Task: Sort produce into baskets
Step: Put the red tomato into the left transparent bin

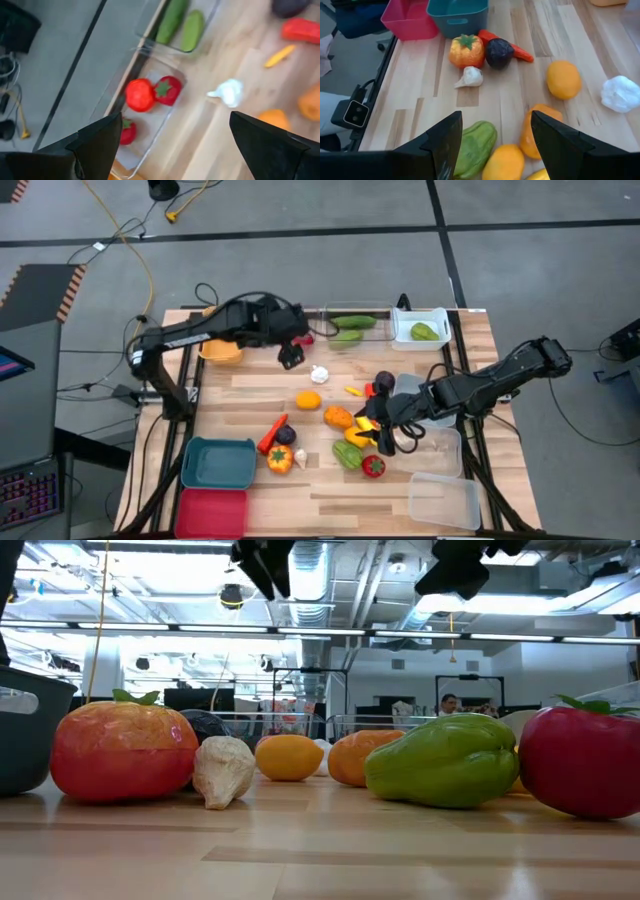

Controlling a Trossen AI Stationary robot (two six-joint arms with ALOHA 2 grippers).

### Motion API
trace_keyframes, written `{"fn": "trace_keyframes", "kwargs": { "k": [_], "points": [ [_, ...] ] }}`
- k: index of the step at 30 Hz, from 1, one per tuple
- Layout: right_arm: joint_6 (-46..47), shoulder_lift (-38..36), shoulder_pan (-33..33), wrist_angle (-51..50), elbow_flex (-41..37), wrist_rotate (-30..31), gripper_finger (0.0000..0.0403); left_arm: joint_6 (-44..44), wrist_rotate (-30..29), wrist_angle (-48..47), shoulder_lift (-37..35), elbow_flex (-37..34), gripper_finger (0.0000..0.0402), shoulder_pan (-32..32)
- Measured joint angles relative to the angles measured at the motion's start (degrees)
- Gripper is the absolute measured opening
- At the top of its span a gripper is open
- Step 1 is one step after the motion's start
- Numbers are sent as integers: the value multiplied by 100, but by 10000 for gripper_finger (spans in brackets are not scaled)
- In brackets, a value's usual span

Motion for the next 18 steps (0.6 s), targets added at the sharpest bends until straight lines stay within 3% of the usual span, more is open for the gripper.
{"fn": "trace_keyframes", "kwargs": {
  "k": [5, 10, 18],
  "points": [
    [-2, 0, -2, 0, 0, 0, 265, -109, -51, -10, 3, 0, 356, -471],
    [-2, 0, -4, 0, 0, -107, 266, -359, -493, -45, 79, -17, 356, -908],
    [86, 0, -2, -2, 0, -153, 266, -1043, -638, 56, -31, -816, 356, -1584]
  ]
}}
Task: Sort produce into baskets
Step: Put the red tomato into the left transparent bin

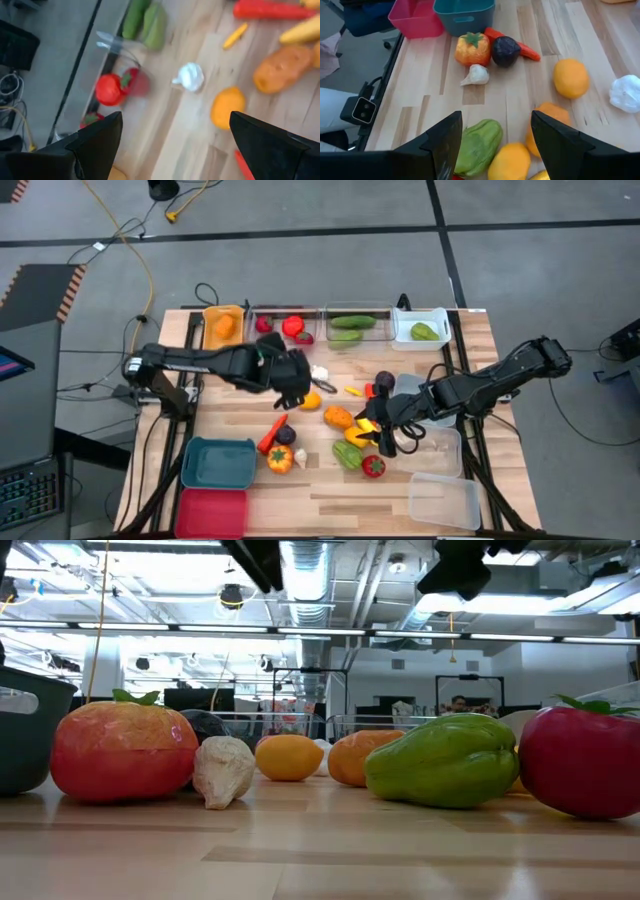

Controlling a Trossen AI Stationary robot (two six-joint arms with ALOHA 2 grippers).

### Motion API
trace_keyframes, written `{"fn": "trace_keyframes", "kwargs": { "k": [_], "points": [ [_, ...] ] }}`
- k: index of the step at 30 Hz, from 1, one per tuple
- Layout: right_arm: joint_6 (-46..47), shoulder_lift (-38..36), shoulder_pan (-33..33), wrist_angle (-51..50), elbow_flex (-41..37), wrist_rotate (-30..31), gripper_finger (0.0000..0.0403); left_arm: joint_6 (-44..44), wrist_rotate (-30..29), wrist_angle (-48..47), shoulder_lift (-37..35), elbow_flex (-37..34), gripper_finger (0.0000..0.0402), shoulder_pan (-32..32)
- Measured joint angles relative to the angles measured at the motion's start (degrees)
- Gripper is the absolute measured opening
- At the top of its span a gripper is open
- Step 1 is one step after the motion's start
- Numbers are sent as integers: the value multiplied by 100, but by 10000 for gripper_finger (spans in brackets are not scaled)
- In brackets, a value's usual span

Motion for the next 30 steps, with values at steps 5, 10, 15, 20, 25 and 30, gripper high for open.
{"fn": "trace_keyframes", "kwargs": {
  "k": [5, 10, 15, 20, 25, 30],
  "points": [
    [466, 0, -2, 0, 0, -450, 266, -337, 3, 491, 0, -790, 356, -360],
    [514, 0, 79, 4, 0, -1397, 266, -514, 4, 1231, -2, -1458, 356, -649],
    [514, 0, 375, -1, 0, -1755, 266, -747, 18, 1877, 0, -1960, 356, -864],
    [513, -2, 723, 2, 0, -1751, 266, -924, 65, 2208, 1, -2156, 356, -969],
    [497, -2, 961, 0, 2, -1628, 266, -994, 90, 2318, 0, -2156, 356, -999],
    [500, -2, 970, 4, 2, -1628, 266, -1002, 92, 2402, 2, -2156, 356, -997]
  ]
}}
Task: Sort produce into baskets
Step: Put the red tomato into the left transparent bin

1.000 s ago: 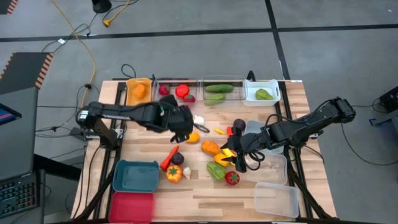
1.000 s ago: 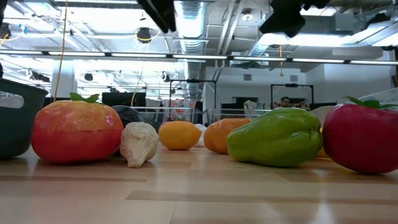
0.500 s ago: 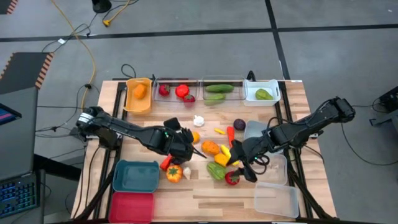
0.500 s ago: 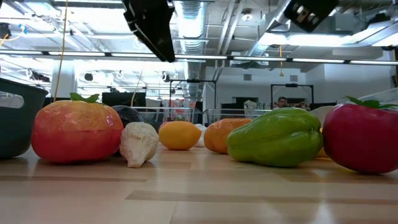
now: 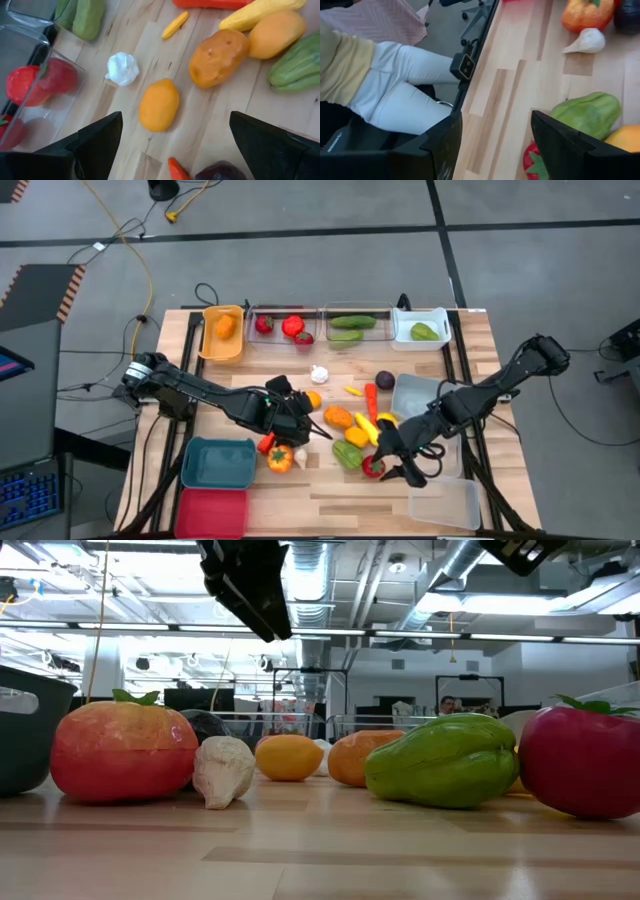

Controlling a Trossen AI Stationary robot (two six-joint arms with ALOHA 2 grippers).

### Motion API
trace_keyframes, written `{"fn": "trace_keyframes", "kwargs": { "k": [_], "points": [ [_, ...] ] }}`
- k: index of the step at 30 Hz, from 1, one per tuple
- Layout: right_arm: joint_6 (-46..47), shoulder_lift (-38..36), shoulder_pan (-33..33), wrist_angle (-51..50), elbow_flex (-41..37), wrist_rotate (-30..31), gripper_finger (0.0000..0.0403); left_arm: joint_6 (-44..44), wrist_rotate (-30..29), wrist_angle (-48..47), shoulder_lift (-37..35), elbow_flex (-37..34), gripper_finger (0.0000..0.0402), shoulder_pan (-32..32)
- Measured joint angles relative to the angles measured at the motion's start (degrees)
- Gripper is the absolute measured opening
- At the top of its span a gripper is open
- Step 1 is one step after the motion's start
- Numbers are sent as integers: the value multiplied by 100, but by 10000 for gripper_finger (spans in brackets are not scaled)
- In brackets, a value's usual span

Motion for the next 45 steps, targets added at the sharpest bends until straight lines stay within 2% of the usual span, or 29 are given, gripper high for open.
{"fn": "trace_keyframes", "kwargs": {
  "k": [32, 41, 45],
  "points": [
    [-50, 0, -4, 149, 0, -125, 266, -3, 7, 55, -1, 0, 356, 2],
    [-46, 0, -59, 136, 0, 33, 270, -43, 7, 55, 0, 0, 356, 1],
    [447, 0, -15, 143, 0, 24, 270, -44, 7, 55, 0, 0, 356, 2]
  ]
}}
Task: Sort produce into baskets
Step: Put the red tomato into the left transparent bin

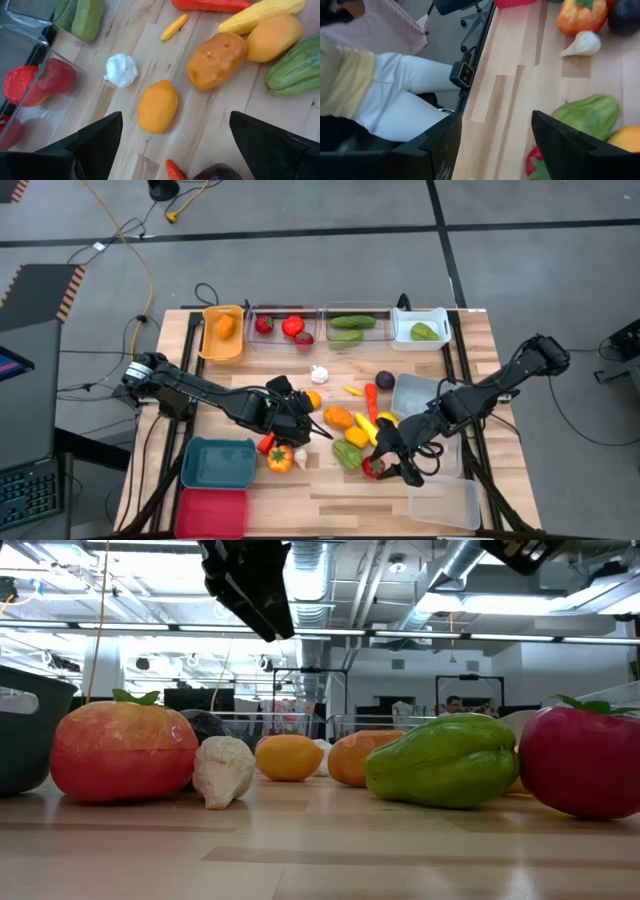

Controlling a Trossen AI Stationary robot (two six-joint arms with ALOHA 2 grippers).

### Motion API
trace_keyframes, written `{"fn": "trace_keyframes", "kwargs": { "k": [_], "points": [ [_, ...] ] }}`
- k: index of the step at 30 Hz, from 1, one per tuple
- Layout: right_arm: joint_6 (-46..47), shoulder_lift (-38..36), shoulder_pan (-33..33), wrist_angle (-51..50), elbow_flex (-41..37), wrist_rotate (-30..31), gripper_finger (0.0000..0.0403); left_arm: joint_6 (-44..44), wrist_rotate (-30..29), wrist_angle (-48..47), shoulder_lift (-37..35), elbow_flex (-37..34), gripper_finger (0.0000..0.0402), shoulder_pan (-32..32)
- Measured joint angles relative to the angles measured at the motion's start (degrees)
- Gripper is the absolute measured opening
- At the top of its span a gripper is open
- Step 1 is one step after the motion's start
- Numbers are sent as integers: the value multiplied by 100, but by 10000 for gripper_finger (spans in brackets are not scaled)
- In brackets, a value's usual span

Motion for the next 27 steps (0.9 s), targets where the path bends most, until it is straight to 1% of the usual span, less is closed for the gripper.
{"fn": "trace_keyframes", "kwargs": {
  "k": [2, 11, 13, 16, 23, 25, 27],
  "points": [
    [183, 0, 34, 71, 0, 0, 270, -1, 2, 0, 1, 1, 356, 0],
    [438, 0, 41, 84, 4, -2, 270, 1, 10, -2, 1, 2, 356, 0],
    [460, 0, 41, 37, 16, -2, 270, -6, 144, 0, -1, 2, 356, 0],
    [460, 2, 43, -351, 226, 92, 270, 34, 599, 42, 0, 6, 356, -7],
    [109, -2, 24, -1908, 926, 1312, 270, 124, 2387, 42, -1, 35, 356, -33],
    [106, -2, -26, -2171, 1036, 1492, 270, 43, 2678, 42, 1, 35, 356, -35],
    [105, 0, -110, -2220, 1058, 1513, 270, -80, 2800, 42, 1, 35, 356, -35]
  ]
}}
